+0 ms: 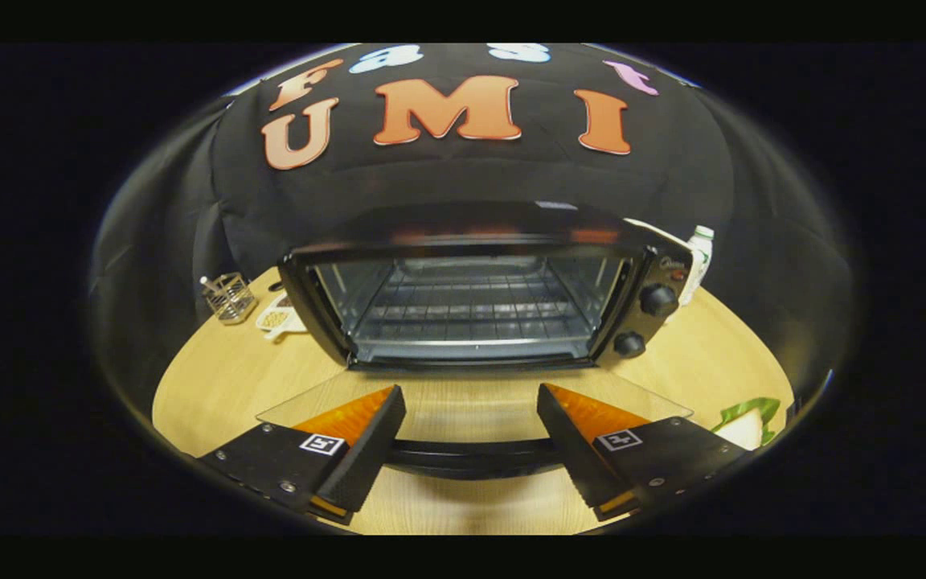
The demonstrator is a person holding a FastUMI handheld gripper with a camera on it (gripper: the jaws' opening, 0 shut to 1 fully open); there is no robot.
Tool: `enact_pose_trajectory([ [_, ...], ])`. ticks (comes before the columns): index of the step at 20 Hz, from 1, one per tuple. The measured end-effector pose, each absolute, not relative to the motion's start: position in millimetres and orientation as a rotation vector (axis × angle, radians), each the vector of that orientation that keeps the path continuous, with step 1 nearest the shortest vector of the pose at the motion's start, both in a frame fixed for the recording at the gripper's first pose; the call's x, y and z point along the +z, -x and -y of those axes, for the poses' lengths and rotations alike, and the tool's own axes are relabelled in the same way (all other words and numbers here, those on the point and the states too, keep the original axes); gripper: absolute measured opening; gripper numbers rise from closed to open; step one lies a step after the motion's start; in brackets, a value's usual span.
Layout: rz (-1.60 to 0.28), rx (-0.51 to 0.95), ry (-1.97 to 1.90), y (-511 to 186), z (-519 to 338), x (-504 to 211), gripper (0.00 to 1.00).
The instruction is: Open the toaster oven, put the food inside, and close the toaster oven door.
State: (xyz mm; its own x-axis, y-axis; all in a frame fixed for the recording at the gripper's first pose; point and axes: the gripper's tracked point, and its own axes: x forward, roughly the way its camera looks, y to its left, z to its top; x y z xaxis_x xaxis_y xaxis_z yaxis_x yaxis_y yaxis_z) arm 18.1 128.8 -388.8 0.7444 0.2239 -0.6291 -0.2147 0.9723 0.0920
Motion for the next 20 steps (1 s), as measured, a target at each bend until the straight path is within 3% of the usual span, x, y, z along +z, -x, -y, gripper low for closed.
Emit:
enact_pose_trajectory([
  [20, -0.789, 0.187, 0.007, 19, -106, -444, 0.98],
])
